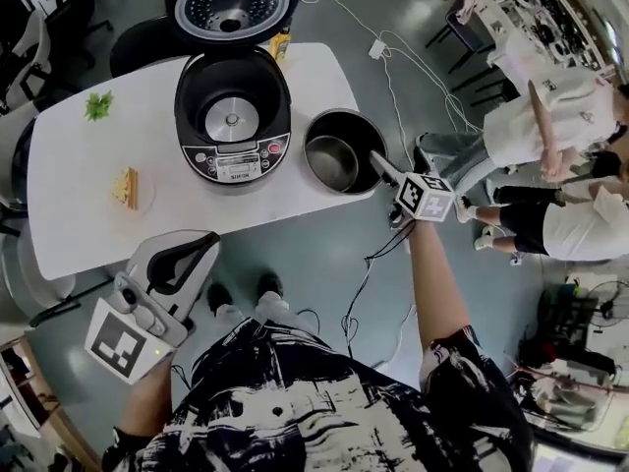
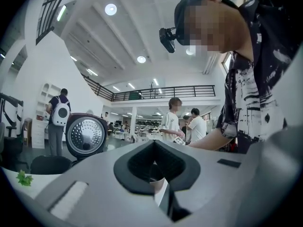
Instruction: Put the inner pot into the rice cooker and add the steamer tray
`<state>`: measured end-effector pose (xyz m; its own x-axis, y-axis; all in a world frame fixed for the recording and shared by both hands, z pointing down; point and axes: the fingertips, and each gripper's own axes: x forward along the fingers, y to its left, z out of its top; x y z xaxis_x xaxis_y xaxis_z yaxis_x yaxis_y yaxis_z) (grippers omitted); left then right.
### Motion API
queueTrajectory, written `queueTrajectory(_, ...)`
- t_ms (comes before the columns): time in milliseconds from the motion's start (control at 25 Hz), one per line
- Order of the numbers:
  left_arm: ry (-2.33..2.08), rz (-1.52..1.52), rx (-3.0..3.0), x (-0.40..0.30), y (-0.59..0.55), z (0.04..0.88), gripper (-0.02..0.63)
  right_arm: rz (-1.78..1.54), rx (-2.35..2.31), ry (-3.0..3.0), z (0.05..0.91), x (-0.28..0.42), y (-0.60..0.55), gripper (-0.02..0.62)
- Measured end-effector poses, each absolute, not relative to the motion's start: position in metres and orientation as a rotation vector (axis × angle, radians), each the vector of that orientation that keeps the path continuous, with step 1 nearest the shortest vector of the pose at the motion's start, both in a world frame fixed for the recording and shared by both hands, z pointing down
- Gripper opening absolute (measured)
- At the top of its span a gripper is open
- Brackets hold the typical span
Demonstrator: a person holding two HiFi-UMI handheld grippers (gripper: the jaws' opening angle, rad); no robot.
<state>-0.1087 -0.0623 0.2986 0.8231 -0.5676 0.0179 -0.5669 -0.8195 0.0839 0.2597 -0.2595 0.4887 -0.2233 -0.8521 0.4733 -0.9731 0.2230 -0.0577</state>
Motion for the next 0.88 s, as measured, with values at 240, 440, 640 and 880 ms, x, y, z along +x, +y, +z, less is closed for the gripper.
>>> queueTrajectory(240,-0.923,-0.02,2.88,-0.114,-0.061,0.306,0.005,0.701,1.602,-2.051,0.535,0.265,-0.289,0.529)
queueTrajectory(440,-0.938,-0.01,2.852,-0.12,-0.061,0.316,0.005,0.827,1.545,-1.977,0.571,0.269,-0.308,0.529)
queueTrajectory(640,-0.967,-0.002,2.825,-0.129,-0.068,0.327,0.005,0.917,1.48,-1.873,0.609,0.275,-0.313,0.529)
queueTrajectory(880,-0.997,0.009,2.799,-0.136,-0.073,0.337,0.005,1.067,1.396,-1.754,0.643,0.277,-0.31,0.528)
